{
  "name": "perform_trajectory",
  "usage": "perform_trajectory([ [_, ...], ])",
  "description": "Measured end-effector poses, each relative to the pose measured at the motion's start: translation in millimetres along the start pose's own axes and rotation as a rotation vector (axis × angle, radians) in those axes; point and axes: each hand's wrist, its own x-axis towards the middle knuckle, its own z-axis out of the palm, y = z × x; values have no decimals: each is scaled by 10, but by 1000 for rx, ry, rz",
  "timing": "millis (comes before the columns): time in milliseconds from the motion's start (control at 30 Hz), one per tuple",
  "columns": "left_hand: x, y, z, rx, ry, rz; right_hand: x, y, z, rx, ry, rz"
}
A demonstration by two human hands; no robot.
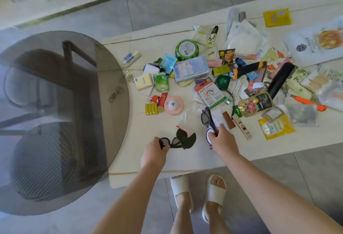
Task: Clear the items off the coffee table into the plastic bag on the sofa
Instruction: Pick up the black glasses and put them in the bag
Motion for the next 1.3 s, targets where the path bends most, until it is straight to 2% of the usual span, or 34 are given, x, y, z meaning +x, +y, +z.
perform_trajectory([
  [300,-545,462,-820,-249,49,16,-643,-312,-798,276,40,-14],
  [500,-984,1037,-1157,-363,-24,115,-1119,-444,-1369,474,84,42],
  [700,-1426,1595,-1322,-428,-120,176,-1451,-397,-1812,573,186,58],
  [833,-1721,1906,-1309,-541,-267,181,-1680,-273,-2116,727,225,125],
  [1000,-2115,2392,-1107,-495,-444,272,-1909,31,-2538,965,251,156],
  [1300,-2887,3501,-341,-409,-599,423,-2133,1017,-3395,1208,355,176],
])
